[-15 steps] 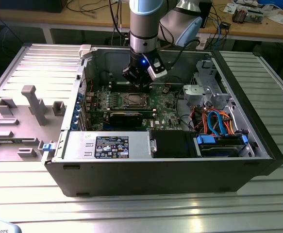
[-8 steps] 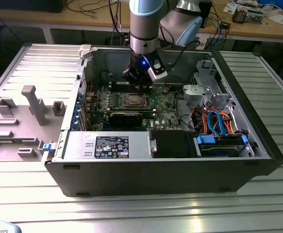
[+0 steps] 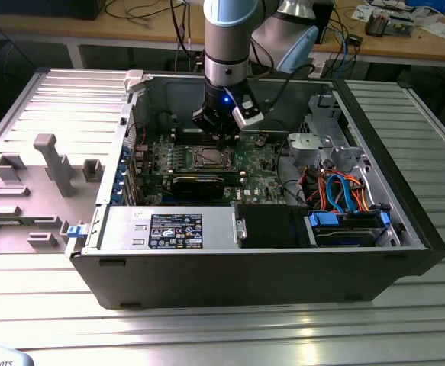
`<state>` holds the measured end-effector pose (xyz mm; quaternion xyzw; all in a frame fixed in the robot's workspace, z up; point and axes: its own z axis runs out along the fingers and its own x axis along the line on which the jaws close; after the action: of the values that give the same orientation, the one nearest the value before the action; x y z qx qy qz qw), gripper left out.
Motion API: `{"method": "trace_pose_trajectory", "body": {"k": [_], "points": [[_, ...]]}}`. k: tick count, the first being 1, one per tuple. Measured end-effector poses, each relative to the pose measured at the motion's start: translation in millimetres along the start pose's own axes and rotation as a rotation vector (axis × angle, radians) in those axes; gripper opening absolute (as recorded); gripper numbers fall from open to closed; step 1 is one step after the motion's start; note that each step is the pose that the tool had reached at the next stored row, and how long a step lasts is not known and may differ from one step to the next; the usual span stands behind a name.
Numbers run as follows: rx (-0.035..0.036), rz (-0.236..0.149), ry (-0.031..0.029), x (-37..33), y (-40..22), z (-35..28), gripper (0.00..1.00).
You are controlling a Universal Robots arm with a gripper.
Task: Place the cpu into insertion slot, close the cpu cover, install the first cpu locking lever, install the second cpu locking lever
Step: 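Install the second cpu locking lever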
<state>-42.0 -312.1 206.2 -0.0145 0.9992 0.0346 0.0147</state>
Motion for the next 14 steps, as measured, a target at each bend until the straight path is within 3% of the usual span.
{"method": "trace_pose_trajectory", "body": {"k": [14], "points": [[0.0003,0.000,0.0001,-0.1,-0.8,-3.2,0.11]]}}
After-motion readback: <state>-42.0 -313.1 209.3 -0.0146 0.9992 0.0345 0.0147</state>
